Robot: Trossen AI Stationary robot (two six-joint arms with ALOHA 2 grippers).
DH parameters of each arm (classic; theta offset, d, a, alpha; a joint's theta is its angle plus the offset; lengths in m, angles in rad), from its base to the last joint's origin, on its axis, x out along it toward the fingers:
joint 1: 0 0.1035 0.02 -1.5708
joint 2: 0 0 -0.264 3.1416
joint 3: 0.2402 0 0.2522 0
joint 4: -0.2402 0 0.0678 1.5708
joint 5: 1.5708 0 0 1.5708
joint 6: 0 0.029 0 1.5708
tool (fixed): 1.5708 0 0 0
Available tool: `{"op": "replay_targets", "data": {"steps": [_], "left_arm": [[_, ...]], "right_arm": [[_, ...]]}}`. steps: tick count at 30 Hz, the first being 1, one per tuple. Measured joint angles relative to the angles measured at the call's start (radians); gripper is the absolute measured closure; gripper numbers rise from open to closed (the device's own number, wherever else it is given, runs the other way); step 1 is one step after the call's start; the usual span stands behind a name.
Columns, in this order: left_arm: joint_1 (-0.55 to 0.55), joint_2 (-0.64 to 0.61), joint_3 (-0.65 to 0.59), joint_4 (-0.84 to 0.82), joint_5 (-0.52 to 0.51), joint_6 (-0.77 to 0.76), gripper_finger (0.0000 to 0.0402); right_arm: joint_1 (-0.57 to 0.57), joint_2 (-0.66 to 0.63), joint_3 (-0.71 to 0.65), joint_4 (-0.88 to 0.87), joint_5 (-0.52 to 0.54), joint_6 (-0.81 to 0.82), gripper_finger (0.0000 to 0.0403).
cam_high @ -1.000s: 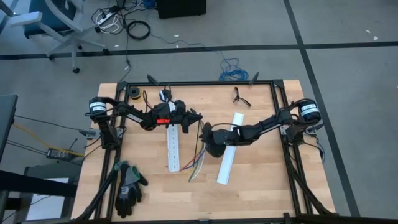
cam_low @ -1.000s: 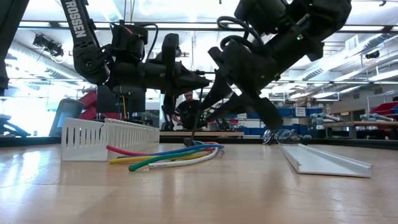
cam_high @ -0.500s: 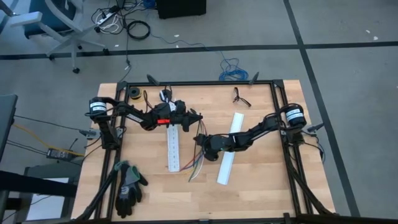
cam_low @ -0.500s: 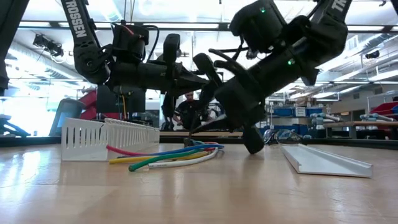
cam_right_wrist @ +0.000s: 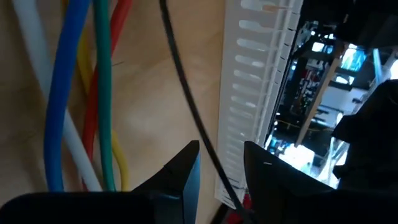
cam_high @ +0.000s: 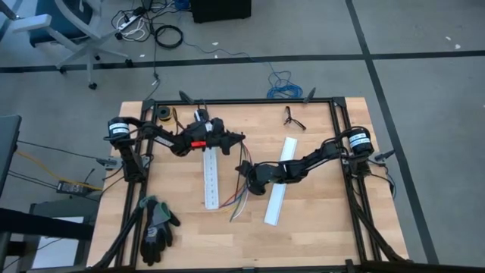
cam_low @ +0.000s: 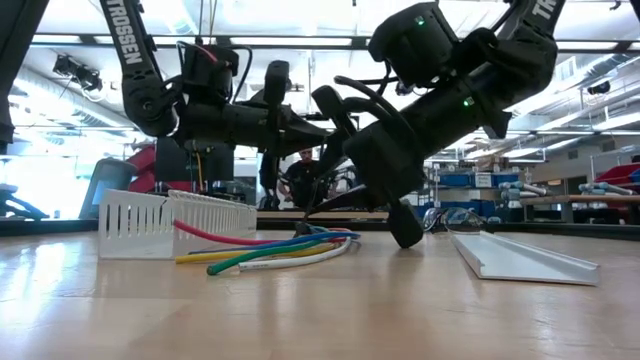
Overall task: Ziptie cables
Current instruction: Wrap the zip tie into the cable wires
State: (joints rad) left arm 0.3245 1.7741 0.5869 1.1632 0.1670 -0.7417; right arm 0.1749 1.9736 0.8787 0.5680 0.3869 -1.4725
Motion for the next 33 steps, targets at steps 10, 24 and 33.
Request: {"op": "replay_targets", "data": {"steps": [10, 24, 33], "left_arm": [[0.054, 0.0, 0.0, 0.048, -0.019, -0.008, 0.0401], [0.089, 0.0, 0.0, 0.046, -0.034, -0.026, 0.0401], [0.112, 0.0, 0.0, 0.029, 0.053, -0.024, 0.0401]], "right_arm": [[0.004, 0.002, -0.001, 0.025, -0.074, 0.113, 0.0345], [0.022, 0.004, -0.002, 0.053, -0.122, 0.155, 0.0369], [0.06, 0.006, -0.002, 0.053, 0.042, 0.227, 0.0371]]}}
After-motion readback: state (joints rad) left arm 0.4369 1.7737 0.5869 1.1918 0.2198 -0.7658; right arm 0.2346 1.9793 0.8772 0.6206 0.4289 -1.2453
